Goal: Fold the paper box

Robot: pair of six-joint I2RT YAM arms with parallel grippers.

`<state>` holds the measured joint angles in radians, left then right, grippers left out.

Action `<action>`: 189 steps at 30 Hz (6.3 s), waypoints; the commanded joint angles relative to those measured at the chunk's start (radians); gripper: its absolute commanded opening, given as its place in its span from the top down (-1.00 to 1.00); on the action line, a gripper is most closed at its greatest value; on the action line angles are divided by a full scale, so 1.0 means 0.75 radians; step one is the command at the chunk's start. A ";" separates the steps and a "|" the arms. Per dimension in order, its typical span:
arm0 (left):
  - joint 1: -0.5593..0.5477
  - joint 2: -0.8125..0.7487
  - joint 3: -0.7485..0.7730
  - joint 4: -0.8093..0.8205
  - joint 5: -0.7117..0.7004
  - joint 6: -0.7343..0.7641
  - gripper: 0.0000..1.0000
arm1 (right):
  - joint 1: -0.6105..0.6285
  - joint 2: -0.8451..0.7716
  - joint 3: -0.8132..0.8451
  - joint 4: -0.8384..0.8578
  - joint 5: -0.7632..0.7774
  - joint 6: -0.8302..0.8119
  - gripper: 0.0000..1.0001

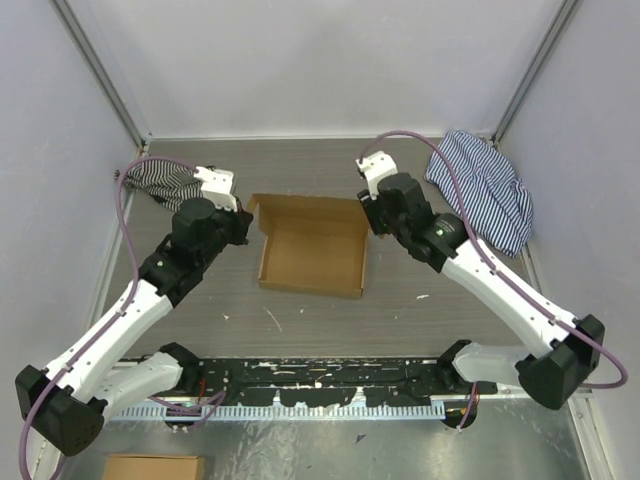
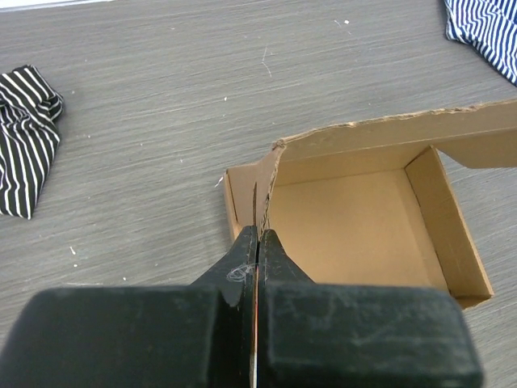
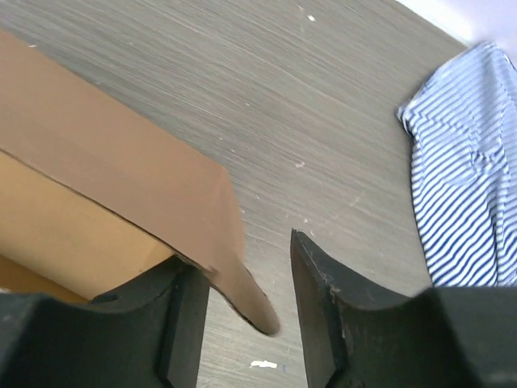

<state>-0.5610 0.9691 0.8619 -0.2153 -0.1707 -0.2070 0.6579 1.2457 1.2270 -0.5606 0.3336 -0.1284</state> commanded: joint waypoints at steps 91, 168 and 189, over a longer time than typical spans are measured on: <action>-0.028 -0.028 0.166 -0.364 0.031 -0.449 1.00 | -0.056 -0.133 -0.376 0.403 -0.392 0.629 0.70; -0.100 0.267 -0.138 -0.203 -0.104 -0.509 0.20 | 0.233 0.237 -0.436 0.245 -0.087 0.856 0.00; -0.100 0.543 -0.084 -0.184 -0.206 -0.445 0.12 | 0.230 0.442 -0.303 0.238 0.028 0.844 -0.28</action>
<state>-0.6376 1.3281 0.7765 -0.3489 -0.3126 -0.5686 0.8436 1.4994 0.9463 -0.3683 0.3252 0.5198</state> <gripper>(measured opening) 0.439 0.639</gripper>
